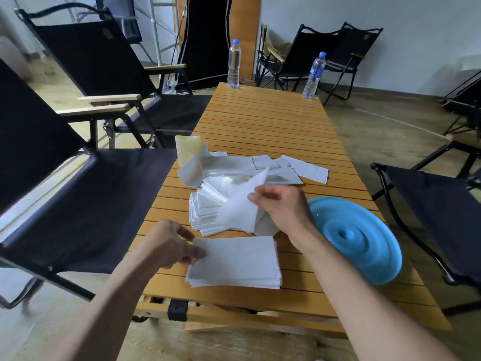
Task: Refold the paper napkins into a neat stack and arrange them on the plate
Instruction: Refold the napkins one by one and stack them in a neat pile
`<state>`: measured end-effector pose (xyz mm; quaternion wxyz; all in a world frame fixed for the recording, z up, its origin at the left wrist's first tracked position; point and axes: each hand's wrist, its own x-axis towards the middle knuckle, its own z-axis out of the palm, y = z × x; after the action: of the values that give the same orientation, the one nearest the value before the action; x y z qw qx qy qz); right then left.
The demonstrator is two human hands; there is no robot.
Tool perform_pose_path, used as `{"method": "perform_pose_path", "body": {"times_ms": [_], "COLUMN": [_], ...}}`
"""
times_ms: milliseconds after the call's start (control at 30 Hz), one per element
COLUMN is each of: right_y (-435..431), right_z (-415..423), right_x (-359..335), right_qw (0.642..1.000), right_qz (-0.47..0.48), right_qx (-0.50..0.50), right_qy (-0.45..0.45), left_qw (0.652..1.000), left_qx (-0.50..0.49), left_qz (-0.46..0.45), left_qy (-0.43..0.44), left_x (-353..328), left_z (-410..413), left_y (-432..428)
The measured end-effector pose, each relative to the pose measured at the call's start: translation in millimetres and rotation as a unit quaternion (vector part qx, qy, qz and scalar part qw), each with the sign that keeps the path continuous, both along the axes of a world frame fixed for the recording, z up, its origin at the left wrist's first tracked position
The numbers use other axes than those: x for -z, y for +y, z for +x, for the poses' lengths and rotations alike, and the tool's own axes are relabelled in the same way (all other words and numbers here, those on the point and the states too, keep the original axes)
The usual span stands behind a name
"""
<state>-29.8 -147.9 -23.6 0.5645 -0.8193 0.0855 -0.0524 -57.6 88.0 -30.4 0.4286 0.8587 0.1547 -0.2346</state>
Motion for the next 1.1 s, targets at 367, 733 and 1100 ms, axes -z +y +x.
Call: {"method": "perform_pose_path", "body": {"times_ms": [367, 733, 1100], "right_y": [-10.2, -8.9, -17.0], "right_z": [-18.8, -22.3, -23.4], "right_x": [-37.5, -35.6, -36.0], "right_qw": [0.964, 0.946, 0.952], "right_qz": [-0.006, 0.039, 0.016], "right_qx": [-0.262, -0.310, -0.274], "right_qy": [-0.052, 0.088, 0.139], "left_qw": [0.999, 0.993, 0.964], "left_qx": [0.014, 0.043, 0.046], "left_qz": [-0.002, -0.030, -0.232], "left_qy": [-0.030, -0.108, -0.125], "left_x": [-8.6, -25.8, -31.8], "left_z": [-1.3, -1.8, -7.9], "left_y": [-2.9, 18.6, 15.8]}}
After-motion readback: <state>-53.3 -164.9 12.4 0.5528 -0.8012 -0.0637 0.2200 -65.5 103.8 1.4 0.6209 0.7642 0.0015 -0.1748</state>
